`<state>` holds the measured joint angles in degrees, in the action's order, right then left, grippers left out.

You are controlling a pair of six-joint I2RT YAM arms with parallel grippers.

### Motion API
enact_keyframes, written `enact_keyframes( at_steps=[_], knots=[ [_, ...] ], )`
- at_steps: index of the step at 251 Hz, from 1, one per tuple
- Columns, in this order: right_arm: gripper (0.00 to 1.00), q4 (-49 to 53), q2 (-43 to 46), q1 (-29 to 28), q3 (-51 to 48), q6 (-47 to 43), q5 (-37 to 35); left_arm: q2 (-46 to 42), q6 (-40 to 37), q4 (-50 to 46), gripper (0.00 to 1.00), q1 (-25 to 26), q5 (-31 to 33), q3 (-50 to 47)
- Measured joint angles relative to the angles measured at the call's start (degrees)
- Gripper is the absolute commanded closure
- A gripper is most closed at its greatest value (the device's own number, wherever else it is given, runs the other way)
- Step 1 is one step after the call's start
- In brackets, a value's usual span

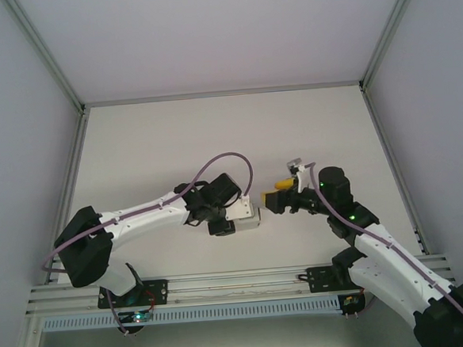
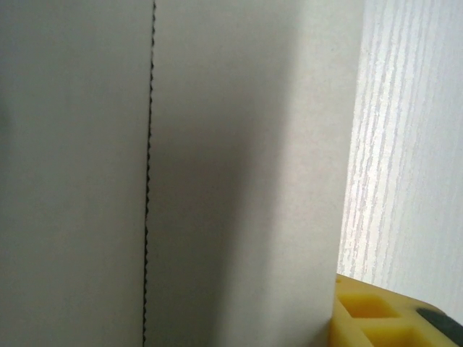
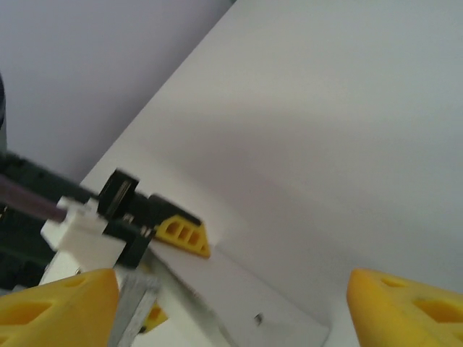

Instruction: Assemble paper box

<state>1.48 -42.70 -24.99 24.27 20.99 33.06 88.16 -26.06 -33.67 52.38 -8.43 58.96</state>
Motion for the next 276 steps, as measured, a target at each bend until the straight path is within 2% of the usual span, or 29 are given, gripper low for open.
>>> enact_keyframes(
  at_steps=[52,86,100,126,206,240,276],
  knots=[
    [0.35,2.1,-2.9,-5.3,0.1,-4.9,-3.1,0.6,-0.2,0.0,0.65,-1.2,-1.7,0.4],
    [0.41,3.2,-4.3,-5.9,0.2,-7.3,-5.1,0.9,-0.5,0.0,0.65,-1.5,-2.3,0.7],
    [0.46,3.5,-5.1,-6.0,0.4,-8.2,-5.4,0.9,-0.5,0.0,0.65,-1.5,-2.3,0.7],
    [0.48,3.7,-6.6,-6.4,1.1,-9.2,-5.7,1.4,-0.5,0.0,0.65,-1.5,-2.6,1.2],
    [0.92,6.0,-10.1,-8.7,3.8,-10.2,-9.6,2.0,-0.5,0.0,0.65,-1.5,-2.9,1.8],
    [1.0,7.1,-10.0,-10.1,4.5,-8.4,-11.8,2.0,-0.4,0.0,0.65,-1.5,-2.7,1.8],
    [1.0,7.1,-9.9,-12.3,4.8,-3.0,-15.4,2.0,-0.1,0.0,0.65,-1.5,-2.5,1.8]
  ],
)
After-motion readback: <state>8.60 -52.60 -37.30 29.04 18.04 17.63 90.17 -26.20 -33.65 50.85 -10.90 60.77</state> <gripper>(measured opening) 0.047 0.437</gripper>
